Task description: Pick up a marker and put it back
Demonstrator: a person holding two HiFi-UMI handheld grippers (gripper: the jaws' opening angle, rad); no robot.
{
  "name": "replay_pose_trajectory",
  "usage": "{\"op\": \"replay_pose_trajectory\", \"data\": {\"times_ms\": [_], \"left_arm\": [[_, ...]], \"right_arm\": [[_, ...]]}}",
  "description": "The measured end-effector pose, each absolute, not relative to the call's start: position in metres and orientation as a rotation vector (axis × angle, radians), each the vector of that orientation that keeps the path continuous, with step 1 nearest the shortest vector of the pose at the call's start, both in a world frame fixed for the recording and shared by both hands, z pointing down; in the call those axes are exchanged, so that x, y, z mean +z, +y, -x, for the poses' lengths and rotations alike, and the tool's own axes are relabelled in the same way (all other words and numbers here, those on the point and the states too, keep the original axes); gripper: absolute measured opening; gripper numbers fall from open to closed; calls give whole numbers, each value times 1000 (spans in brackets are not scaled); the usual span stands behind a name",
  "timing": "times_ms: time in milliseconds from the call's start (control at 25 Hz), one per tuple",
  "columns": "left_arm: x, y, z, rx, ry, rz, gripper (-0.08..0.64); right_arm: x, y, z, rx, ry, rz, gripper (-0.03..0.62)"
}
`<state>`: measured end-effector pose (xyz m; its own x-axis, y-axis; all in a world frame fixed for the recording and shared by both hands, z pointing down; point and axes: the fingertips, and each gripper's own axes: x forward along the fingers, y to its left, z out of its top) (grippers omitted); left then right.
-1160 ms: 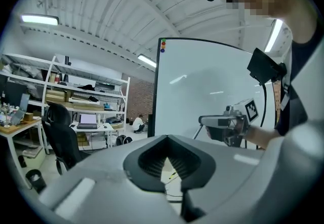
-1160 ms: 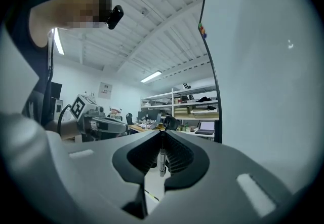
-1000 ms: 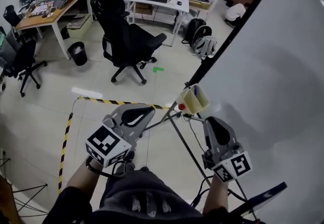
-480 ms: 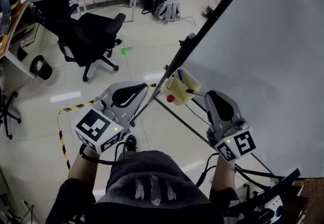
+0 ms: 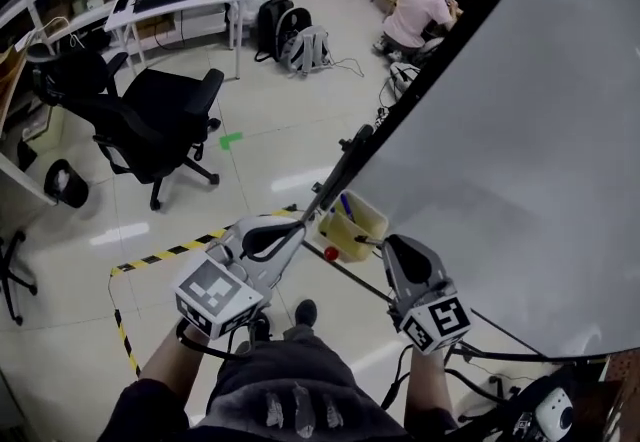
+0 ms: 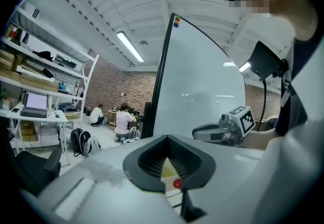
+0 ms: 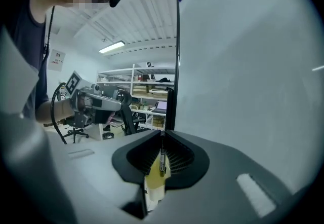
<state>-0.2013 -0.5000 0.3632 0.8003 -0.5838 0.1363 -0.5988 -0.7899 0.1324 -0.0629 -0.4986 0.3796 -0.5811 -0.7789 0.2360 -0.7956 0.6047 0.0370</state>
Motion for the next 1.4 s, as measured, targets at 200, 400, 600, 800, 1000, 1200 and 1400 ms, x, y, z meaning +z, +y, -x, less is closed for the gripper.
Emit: {"op": "replay_pose_trajectory", "data": {"times_ms": [200,400,600,800,1000,1200,1400], "left_arm": [[364,-515,211,139,-964,-2808,6],[374,-522,218,139,-982,-2773,6],[379,-527,220,134,-978,-2753,6],[382,-529,220,128,-965,-2748,6],[381,-533,216,132,-958,-2760,6],[382,-536,211,144,-965,-2767,6],[383,-546,206,197,-1042,-2777,6]], "right_arm": [[402,-517,73,118,-2584,-1260,31],[429,-525,80,128,-2533,-1207,31],[437,-530,82,146,-2537,-1207,32],[435,-530,86,133,-2540,-1188,32],[434,-530,90,128,-2547,-1178,32],[439,-528,92,139,-2538,-1177,34],[442,-530,90,144,-2517,-1196,37]]}}
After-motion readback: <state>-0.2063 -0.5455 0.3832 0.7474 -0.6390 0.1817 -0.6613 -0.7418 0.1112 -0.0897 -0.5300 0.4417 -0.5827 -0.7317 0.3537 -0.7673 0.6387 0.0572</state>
